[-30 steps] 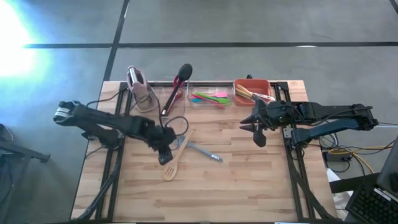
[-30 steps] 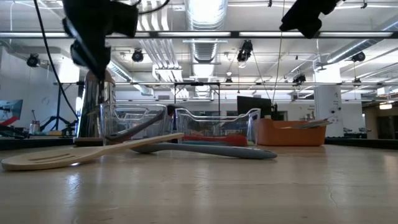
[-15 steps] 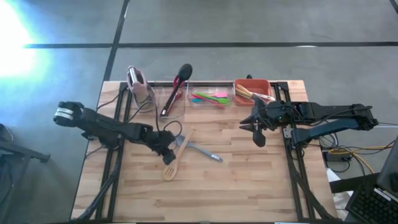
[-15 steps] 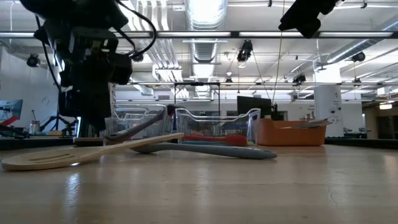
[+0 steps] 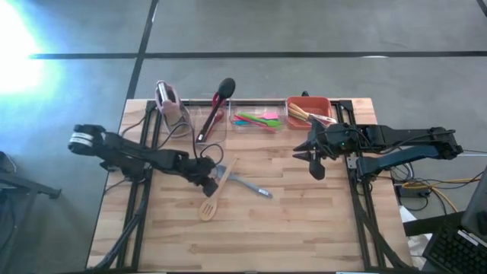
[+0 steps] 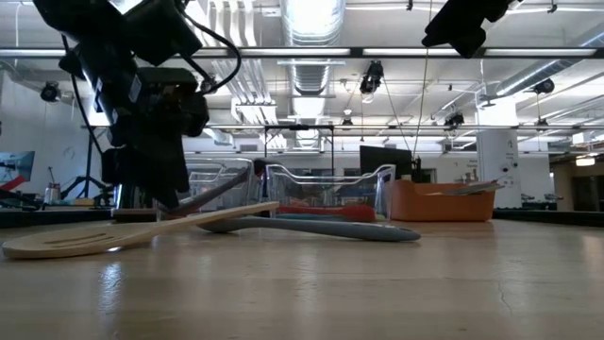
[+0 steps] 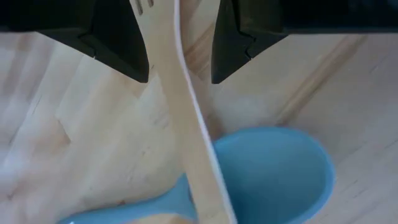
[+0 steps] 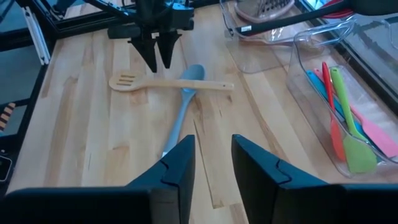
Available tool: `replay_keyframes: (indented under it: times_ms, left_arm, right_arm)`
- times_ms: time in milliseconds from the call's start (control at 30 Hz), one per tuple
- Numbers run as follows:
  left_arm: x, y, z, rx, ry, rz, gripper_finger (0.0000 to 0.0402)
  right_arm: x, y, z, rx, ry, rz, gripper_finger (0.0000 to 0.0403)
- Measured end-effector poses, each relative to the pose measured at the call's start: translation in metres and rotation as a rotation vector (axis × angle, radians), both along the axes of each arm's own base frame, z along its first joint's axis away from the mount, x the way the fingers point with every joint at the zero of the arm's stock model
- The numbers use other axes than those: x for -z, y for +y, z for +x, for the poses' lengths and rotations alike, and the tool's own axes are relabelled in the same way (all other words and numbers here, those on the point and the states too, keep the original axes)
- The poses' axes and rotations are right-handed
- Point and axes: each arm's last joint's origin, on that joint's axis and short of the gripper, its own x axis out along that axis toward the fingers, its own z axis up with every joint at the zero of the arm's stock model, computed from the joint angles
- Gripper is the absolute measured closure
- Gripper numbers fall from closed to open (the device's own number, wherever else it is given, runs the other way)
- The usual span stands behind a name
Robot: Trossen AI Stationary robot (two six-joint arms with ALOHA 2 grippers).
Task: Pick & Place Kitchen Items
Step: Put the light brown serving spoon into the left transparent bin
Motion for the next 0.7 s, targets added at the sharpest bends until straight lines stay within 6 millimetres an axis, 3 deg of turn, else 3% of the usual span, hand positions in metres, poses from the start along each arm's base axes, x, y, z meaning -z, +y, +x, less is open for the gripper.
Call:
replay_keyframes:
  times_ms: [400, 700]
  left_arm:
    - [0.021, -0.002, 0.010, 0.013, 0.053, -0.035, 0.0225]
    - [0.034, -0.007, 0.031, 0.119, 0.042, -0.108, 0.0225]
  right_arm:
    - [0.000, 0.000, 0.000, 0.000, -0.004, 0.000, 0.0312]
    - [0.000, 0.000, 0.000, 0.000, -0.004, 0.000, 0.0318]
